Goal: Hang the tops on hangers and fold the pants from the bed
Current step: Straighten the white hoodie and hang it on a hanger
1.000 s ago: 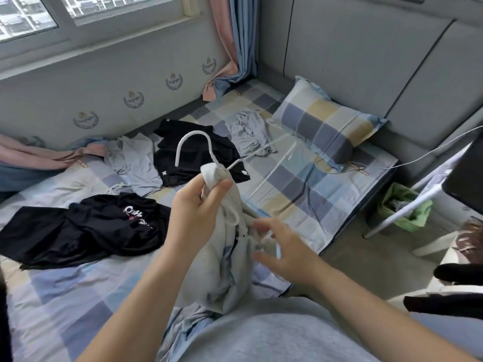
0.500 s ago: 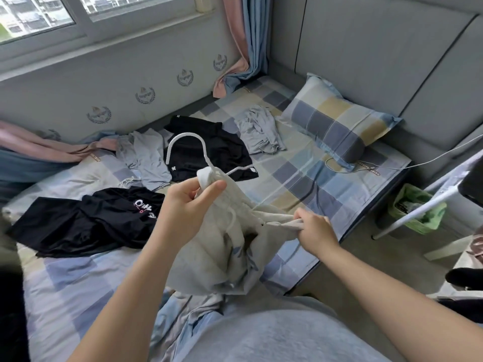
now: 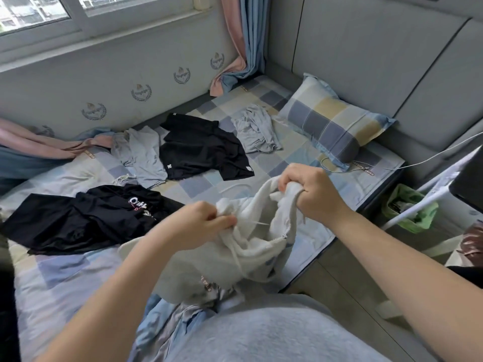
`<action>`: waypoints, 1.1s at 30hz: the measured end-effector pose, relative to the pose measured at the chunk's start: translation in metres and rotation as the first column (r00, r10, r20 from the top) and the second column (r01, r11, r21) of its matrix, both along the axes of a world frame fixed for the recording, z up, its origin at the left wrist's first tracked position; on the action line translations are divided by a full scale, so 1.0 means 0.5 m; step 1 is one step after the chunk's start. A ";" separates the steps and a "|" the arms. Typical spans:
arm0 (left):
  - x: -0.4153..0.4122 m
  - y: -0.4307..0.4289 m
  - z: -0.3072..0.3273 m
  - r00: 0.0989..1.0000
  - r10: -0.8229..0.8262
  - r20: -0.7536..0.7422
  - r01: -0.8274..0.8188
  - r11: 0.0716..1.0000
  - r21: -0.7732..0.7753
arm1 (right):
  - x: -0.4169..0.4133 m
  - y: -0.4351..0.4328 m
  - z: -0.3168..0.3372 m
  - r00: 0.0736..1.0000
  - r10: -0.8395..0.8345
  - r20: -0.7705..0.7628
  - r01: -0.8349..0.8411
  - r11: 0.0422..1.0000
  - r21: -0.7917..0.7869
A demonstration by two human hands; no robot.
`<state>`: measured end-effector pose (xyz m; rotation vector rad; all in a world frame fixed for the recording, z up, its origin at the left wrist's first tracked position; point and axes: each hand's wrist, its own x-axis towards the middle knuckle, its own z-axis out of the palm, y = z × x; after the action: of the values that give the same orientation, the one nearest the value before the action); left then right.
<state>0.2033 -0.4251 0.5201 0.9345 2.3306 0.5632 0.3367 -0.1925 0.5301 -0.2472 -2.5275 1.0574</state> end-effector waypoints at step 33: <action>0.000 0.109 -0.027 0.724 0.618 0.308 -0.617 0.378 0.691 | -0.053 -0.055 0.025 0.886 0.012 0.463 -0.009 1.000 -0.010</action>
<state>0.2032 -0.3706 0.5066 0.2588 2.3862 1.9990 0.3104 -0.2199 0.5428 -0.5485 -2.9463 1.1196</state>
